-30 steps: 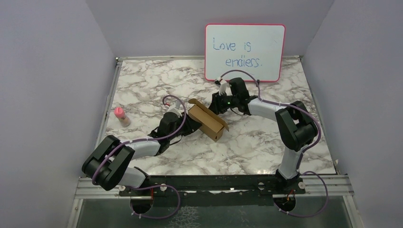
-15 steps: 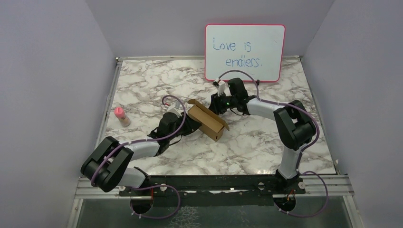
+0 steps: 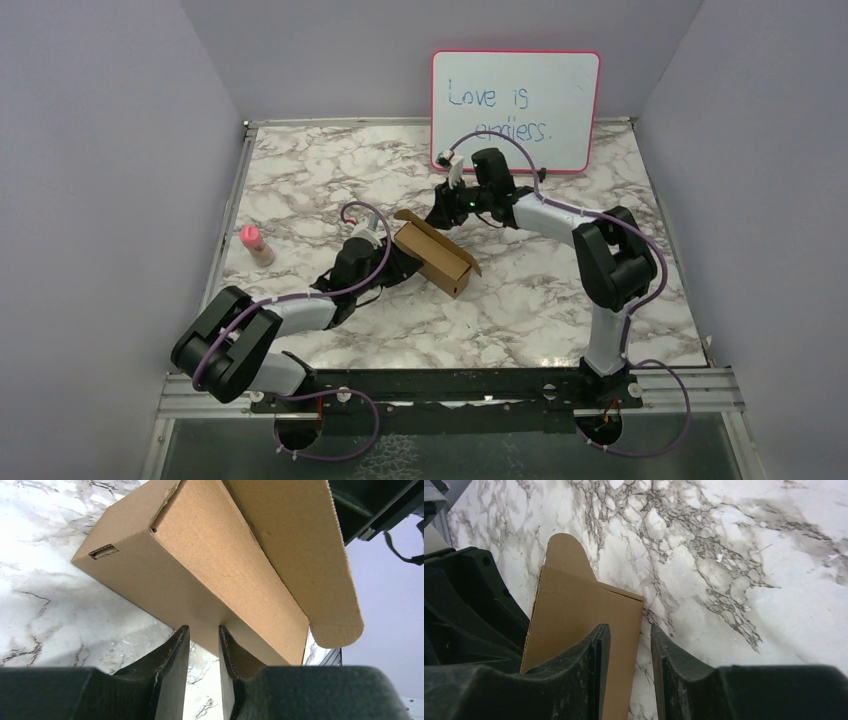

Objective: Fold the paper box

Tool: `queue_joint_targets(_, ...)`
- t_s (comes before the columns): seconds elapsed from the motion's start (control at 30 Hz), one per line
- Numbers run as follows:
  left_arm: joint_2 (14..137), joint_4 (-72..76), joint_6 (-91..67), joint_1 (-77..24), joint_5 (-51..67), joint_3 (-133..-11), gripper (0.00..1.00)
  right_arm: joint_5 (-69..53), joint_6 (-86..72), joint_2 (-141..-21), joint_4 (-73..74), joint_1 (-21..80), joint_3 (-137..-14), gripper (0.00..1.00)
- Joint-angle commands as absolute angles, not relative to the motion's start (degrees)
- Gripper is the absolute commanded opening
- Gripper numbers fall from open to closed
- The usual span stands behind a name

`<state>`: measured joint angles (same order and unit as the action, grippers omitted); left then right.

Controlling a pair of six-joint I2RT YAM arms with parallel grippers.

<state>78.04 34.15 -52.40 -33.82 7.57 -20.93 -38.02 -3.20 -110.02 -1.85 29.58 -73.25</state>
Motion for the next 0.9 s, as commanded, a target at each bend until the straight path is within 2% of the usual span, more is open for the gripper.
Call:
queue_joint_targets(0.0, 79.08, 35.87, -51.76, -34.54, 8.44, -22.49, 0.29, -43.81, -1.08, -112.84, -0.09, 30.97, -75.49, 0.41)
queue_joint_targets(0.27, 82.02, 38.01, -52.69, -36.84, 6.99, -25.01, 0.29, -46.78, 1.87, -117.3, 4.71, 32.05, -81.4, 0.41)
queue_joint_targets(0.6, 80.47, 38.06, -52.55, -36.91, 4.75, -23.5, 0.32, -38.19, 4.25, -116.33, 6.47, 31.94, -83.68, 0.42)
queue_joint_targets(0.73, 77.88, 37.59, -51.81, -36.78, 4.89, -22.25, 0.38, -33.57, 3.36, -113.8, 6.96, 31.66, -84.28, 0.44)
queue_joint_targets(0.87, 73.03, 31.46, -48.9, -35.88, 4.45, -21.91, 0.44, -26.32, 3.47, -109.83, 8.54, 31.57, -83.28, 0.52)
